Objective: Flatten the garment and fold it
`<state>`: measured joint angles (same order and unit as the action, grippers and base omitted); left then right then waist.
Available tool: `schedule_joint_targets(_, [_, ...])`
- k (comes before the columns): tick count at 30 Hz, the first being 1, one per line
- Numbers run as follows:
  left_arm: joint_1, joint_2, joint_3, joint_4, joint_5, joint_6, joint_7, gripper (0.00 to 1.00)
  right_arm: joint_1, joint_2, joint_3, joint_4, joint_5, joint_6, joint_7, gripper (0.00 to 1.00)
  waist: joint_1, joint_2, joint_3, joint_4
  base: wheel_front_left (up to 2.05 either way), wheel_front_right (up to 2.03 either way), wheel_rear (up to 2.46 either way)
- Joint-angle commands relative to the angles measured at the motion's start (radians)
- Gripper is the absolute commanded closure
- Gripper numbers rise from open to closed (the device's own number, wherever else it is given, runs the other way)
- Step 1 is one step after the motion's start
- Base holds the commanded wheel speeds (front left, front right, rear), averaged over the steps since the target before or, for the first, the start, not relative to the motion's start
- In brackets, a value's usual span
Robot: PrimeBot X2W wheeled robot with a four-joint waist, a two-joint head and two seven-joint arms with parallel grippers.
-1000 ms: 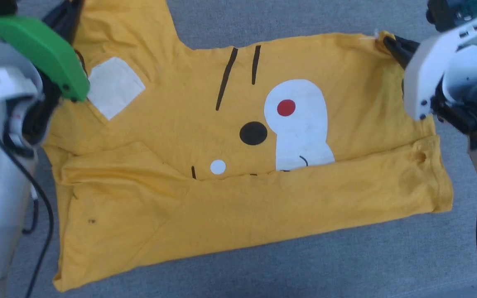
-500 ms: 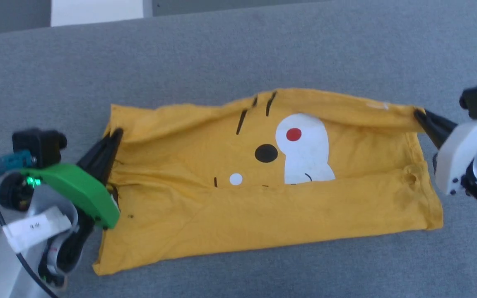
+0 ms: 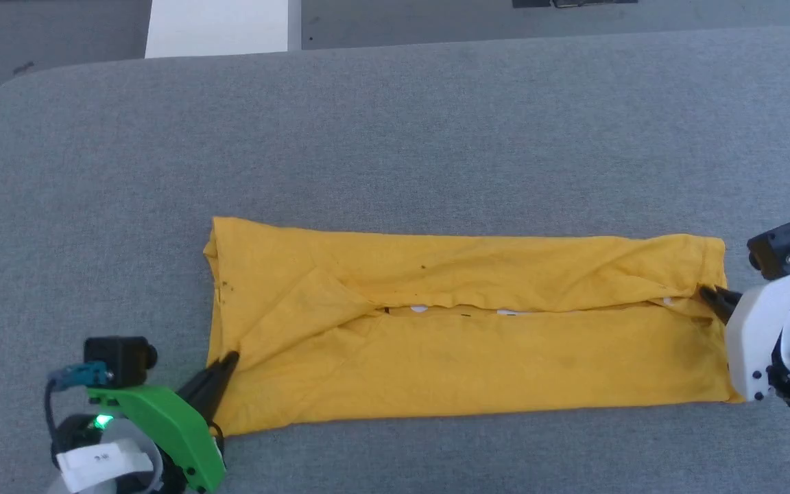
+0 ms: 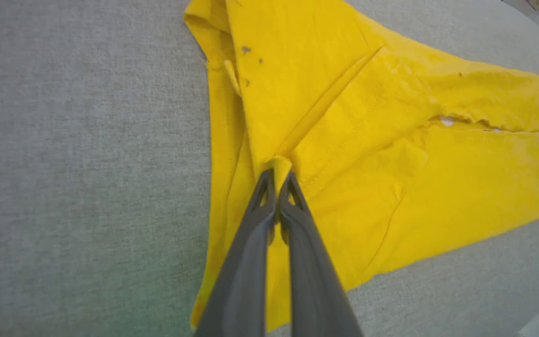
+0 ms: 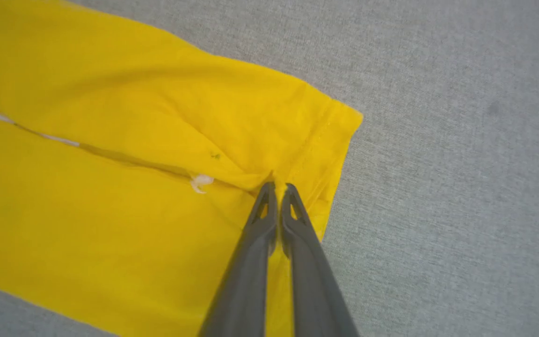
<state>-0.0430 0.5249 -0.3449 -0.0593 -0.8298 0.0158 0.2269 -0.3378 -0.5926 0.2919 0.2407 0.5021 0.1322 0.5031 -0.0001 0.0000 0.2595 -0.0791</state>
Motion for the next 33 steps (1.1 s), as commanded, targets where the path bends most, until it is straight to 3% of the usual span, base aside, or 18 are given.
schedule_joint_targets(1, [0.010,-0.009,-0.009,0.015,-0.002,-0.012,0.000,1.00,0.013,0.007,0.006,0.009,-0.004,-0.002,0.005,1.00,0.0001,0.0000,0.005,0.004,0.00,0.00,0.00])
schedule_joint_targets(7, [-0.001,-0.044,-0.067,0.098,0.001,-0.050,0.006,1.00,0.013,0.034,0.019,0.081,-0.002,-0.002,-0.001,1.00,0.0001,0.0000,0.001,0.012,0.00,0.00,0.00])
schedule_joint_targets(8, [-0.001,-0.047,-0.073,0.109,0.004,-0.053,0.005,0.63,0.015,0.037,0.019,0.089,0.000,-0.002,0.002,0.76,0.0001,0.0000,-0.003,0.012,0.00,0.00,0.00])
schedule_joint_targets(9, [-0.001,-0.052,-0.079,0.123,0.007,-0.055,0.001,0.24,0.017,0.040,0.017,0.097,0.003,-0.002,0.003,0.33,0.0001,0.0000,-0.011,0.013,0.00,0.00,0.00])
schedule_joint_targets(10, [0.000,-0.057,-0.082,0.134,0.007,-0.056,-0.001,0.00,0.020,0.044,0.010,0.104,0.007,-0.002,0.003,0.00,0.0001,0.0000,-0.017,0.013,0.00,0.00,0.00])
schedule_joint_targets(16, [0.011,-0.082,-0.093,0.171,0.012,-0.053,-0.032,0.00,0.057,0.062,-0.041,0.115,0.017,-0.002,-0.039,0.00,0.0001,0.0000,-0.077,0.022,0.00,0.00,0.00])
schedule_joint_targets(21, [0.019,-0.099,-0.067,0.156,0.044,-0.031,-0.135,0.00,0.136,0.089,-0.134,0.064,0.034,-0.002,-0.091,0.00,0.0001,0.0000,-0.125,0.036,0.00,0.00,0.00])
schedule_joint_targets(28, [0.001,-0.142,-0.015,0.146,0.139,0.042,-0.349,0.00,0.261,0.212,-0.335,-0.054,0.023,-0.002,-0.147,0.00,0.0001,0.0000,-0.162,0.059,0.00,0.00,0.00])
schedule_joint_targets(33, [-0.051,-0.172,0.004,0.184,0.202,0.067,-0.454,0.00,0.298,0.308,-0.446,-0.107,-0.002,-0.002,-0.140,0.00,0.0001,0.0000,-0.167,0.066,0.00,0.00,0.00])
